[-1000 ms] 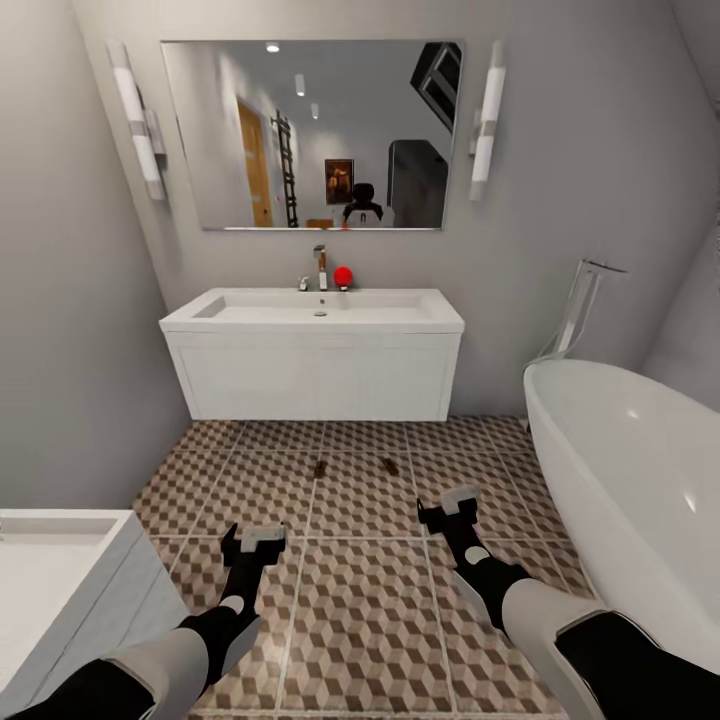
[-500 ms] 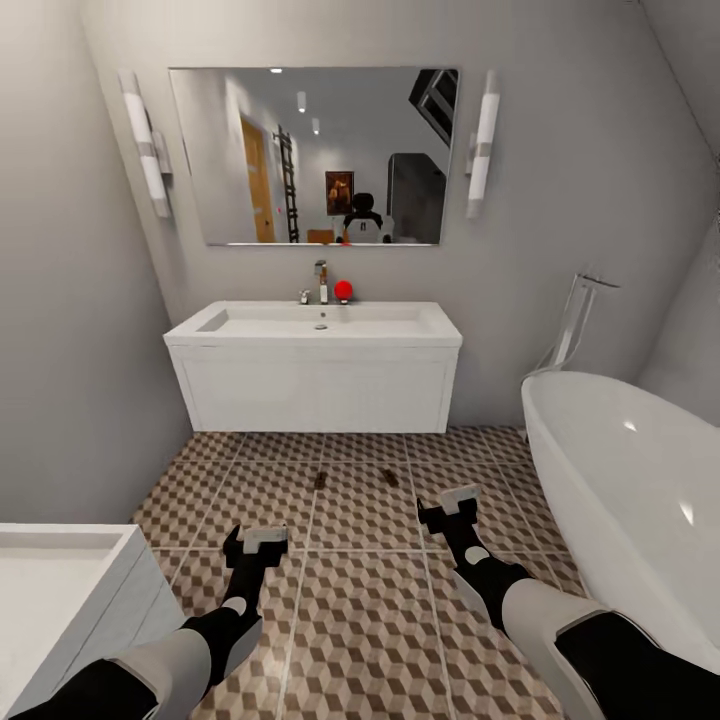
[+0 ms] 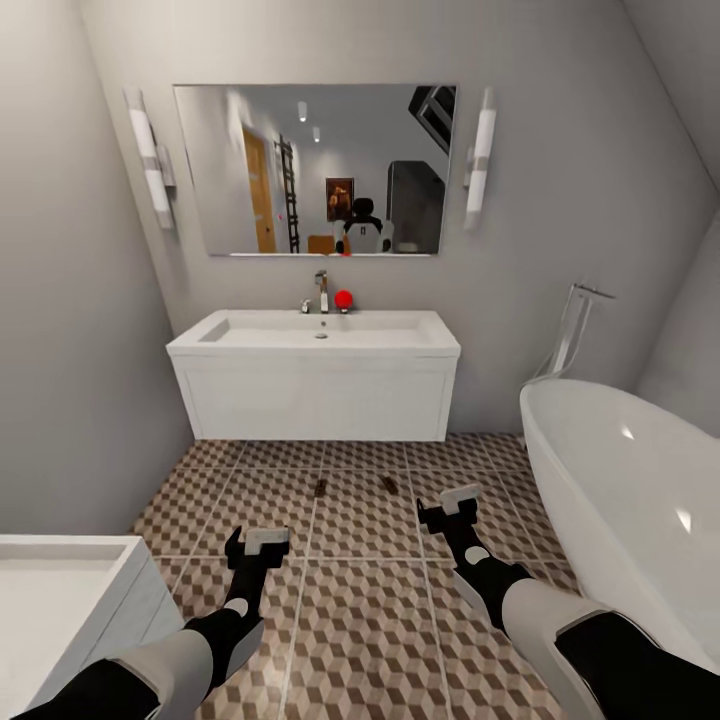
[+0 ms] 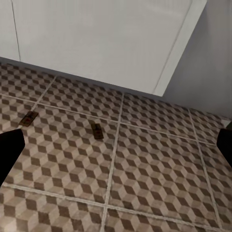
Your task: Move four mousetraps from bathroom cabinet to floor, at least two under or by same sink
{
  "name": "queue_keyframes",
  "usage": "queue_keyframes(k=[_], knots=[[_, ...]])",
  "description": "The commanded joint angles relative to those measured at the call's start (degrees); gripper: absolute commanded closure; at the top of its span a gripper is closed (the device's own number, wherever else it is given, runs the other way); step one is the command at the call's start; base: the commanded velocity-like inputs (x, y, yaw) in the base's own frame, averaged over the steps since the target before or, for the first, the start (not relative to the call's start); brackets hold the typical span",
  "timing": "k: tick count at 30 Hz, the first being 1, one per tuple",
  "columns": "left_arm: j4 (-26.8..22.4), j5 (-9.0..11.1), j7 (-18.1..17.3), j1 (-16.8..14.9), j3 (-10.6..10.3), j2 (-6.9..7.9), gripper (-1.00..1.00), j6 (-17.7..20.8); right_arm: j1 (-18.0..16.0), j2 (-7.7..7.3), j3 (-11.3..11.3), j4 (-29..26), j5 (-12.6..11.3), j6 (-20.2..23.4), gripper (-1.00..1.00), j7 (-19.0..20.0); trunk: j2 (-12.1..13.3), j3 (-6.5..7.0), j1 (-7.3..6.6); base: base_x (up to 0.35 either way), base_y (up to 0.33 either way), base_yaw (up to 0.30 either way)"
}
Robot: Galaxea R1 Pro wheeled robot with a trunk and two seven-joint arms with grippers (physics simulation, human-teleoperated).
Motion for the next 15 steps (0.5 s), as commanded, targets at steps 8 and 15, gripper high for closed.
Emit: queue_keyframes(k=[8,15], knots=[[0.07,0.34,0.28,-0.05,-0.5,-0.04,-1.0,-0.17,-0.05,0.02,0.48,0.07,-0.18,-0.13,-1.0,-0.34,1.59,0.68,-0.89,0.0,0.0,0.0],[0.07,0.34,0.28,-0.05,-0.5,-0.1,-1.0,-0.18,-0.05,0.02,0.48,0.07,-0.18,-0.13,-1.0,-0.34,4.4,1.94,-2.43,0.0,0.0,0.0]])
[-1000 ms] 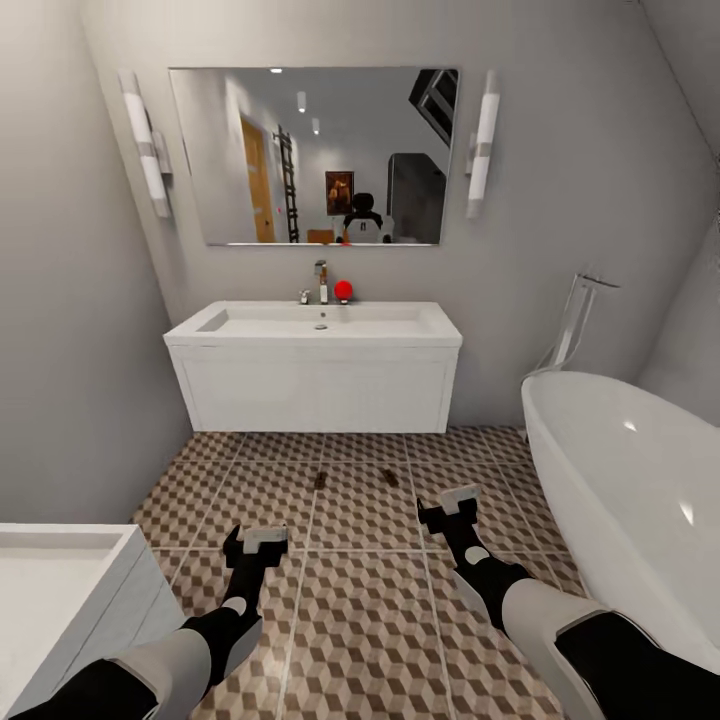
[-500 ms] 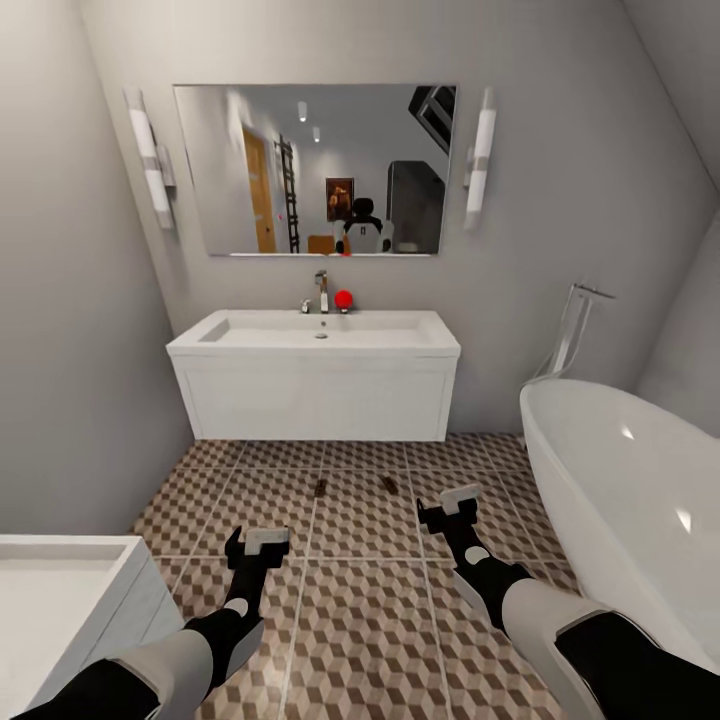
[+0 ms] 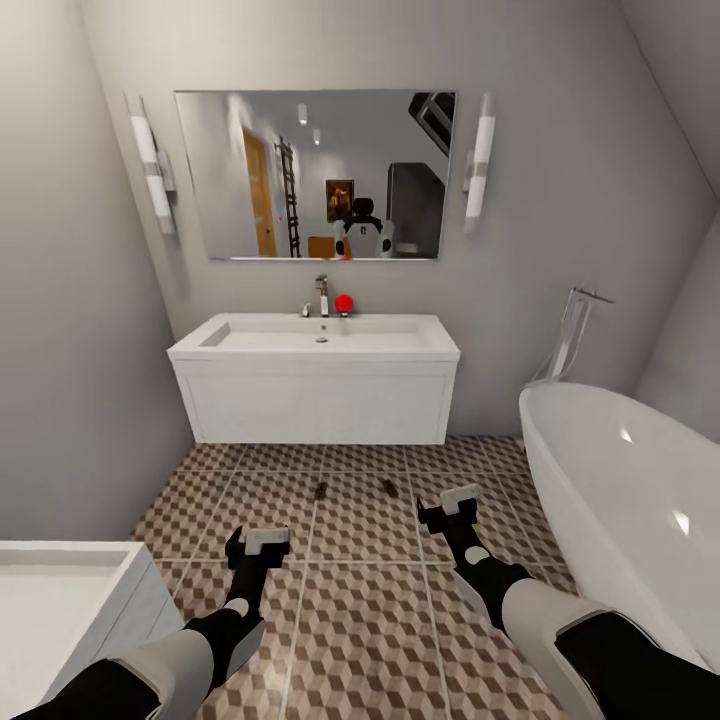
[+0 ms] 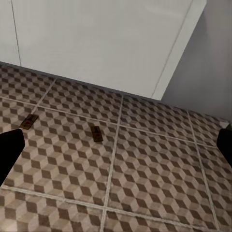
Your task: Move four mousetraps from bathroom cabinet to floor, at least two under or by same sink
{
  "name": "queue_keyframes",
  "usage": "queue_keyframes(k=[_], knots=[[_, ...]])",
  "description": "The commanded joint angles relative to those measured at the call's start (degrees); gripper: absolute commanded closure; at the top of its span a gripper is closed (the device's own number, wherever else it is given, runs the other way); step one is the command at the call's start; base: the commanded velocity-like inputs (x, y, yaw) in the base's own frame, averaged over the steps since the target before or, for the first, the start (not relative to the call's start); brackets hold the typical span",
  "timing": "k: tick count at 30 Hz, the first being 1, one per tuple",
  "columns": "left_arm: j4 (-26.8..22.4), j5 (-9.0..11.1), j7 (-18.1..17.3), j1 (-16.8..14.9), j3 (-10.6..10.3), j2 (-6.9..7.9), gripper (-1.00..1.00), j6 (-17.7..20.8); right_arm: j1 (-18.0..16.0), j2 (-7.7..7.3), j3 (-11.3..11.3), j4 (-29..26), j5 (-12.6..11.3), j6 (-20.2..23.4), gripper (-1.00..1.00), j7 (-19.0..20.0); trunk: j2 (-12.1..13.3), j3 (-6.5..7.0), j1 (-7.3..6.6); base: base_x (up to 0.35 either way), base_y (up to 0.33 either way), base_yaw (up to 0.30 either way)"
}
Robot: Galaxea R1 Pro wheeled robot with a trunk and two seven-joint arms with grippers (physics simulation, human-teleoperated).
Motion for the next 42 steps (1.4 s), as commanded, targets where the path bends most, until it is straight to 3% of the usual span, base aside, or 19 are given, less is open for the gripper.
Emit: queue_keyframes(k=[1,42], knots=[[0.05,0.34,0.28,-0.04,-0.5,-0.02,-1.0,-0.14,-0.05,0.02,0.48,0.07,-0.18,-0.12,-1.0,-0.34,0.39,0.13,-0.23,0.0,0.0,0.0],[0.84,0.34,-2.88,0.01,-0.5,-0.38,-1.0,0.04,-0.05,0.1,0.48,0.07,-0.18,-0.1,-1.0,-0.34,16.83,7.49,-9.23,0.0,0.0,0.0]])
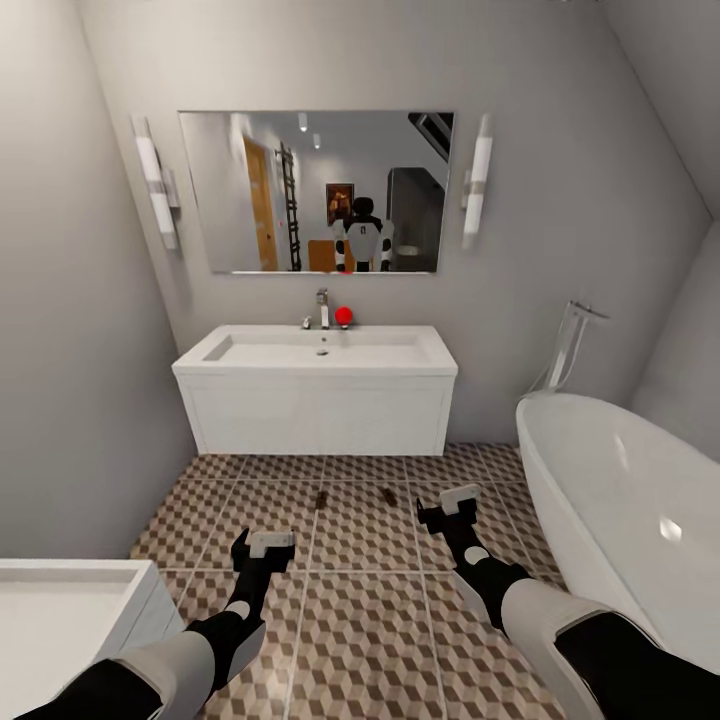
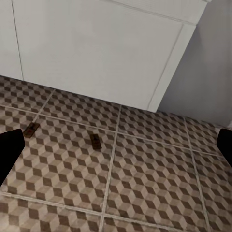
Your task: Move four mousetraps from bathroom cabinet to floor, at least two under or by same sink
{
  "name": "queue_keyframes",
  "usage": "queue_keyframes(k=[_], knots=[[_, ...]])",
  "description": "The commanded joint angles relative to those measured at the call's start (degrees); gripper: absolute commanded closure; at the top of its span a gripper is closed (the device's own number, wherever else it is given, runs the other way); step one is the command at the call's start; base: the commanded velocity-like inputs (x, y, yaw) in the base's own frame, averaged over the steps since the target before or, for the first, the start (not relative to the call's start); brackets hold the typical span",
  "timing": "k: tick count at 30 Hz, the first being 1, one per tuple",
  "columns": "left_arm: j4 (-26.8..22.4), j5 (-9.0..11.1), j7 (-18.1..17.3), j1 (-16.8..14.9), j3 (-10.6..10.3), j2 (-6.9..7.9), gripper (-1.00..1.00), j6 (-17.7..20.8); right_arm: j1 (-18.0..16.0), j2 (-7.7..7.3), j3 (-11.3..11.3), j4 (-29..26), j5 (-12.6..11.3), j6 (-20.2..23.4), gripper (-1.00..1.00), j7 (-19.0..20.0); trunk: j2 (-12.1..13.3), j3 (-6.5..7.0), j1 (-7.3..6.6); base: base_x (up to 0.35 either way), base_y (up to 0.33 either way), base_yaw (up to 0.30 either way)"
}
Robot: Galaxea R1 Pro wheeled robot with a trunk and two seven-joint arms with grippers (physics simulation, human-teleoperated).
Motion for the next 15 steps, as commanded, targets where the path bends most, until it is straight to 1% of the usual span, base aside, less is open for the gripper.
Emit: queue_keyframes(k=[1,15], knots=[[0.05,0.32,0.28,-0.05,-0.5,-0.02,-1.0,-0.14,-0.05,0.02,0.48,0.07,-0.18,-0.11,-1.0,-0.34,0.38,0.12,-0.23,0.0,0.0,0.0],[0.05,0.32,0.28,-0.06,-0.5,-0.02,-1.0,-0.14,-0.04,0.02,0.49,0.07,-0.18,-0.12,-1.0,-0.34,6.0,2.64,-3.3,0.0,0.0,0.0]])
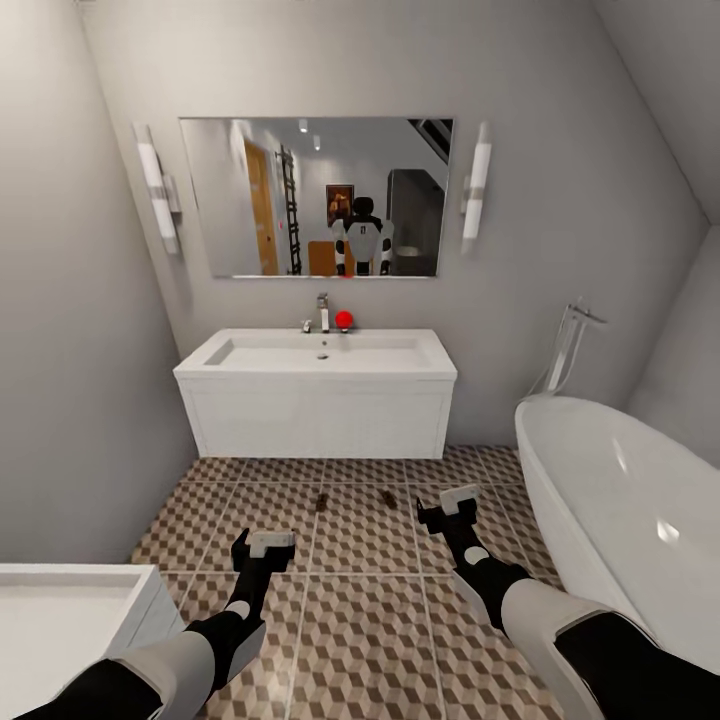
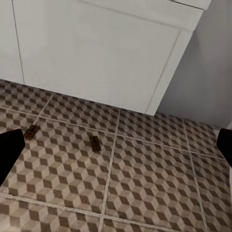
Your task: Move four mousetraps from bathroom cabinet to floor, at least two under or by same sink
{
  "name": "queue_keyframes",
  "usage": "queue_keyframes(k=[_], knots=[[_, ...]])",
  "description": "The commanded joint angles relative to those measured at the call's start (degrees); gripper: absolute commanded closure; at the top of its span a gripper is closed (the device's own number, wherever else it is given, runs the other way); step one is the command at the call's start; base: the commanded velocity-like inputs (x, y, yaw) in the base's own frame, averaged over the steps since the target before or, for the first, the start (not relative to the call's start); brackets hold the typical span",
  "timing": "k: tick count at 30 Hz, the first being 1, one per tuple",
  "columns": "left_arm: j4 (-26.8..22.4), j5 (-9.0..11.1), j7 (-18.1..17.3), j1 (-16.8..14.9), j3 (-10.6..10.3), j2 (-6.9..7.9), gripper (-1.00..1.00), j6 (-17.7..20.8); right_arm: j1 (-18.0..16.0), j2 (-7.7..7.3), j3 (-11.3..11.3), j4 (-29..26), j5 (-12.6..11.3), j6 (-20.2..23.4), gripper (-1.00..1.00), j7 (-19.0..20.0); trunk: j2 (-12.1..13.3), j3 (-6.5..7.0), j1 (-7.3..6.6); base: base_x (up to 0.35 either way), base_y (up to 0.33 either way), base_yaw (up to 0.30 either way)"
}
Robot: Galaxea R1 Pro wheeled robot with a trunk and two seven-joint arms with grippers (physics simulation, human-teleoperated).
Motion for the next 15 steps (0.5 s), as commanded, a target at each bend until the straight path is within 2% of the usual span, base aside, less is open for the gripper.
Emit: queue_keyframes(k=[1,15], knots=[[0.05,0.31,0.28,-0.05,-0.5,-0.02,-1.0,-0.14,-0.05,0.02,0.48,0.08,-0.18,-0.13,-1.0,-0.34,0.38,0.12,-0.22,0.0,0.0,0.0],[0.1,0.31,0.28,-0.03,-0.5,-0.02,-1.0,-0.1,0.02,0.02,0.47,0.08,-0.18,-0.12,-1.0,-0.34,5.99,2.63,-3.3,0.0,0.0,0.0]])
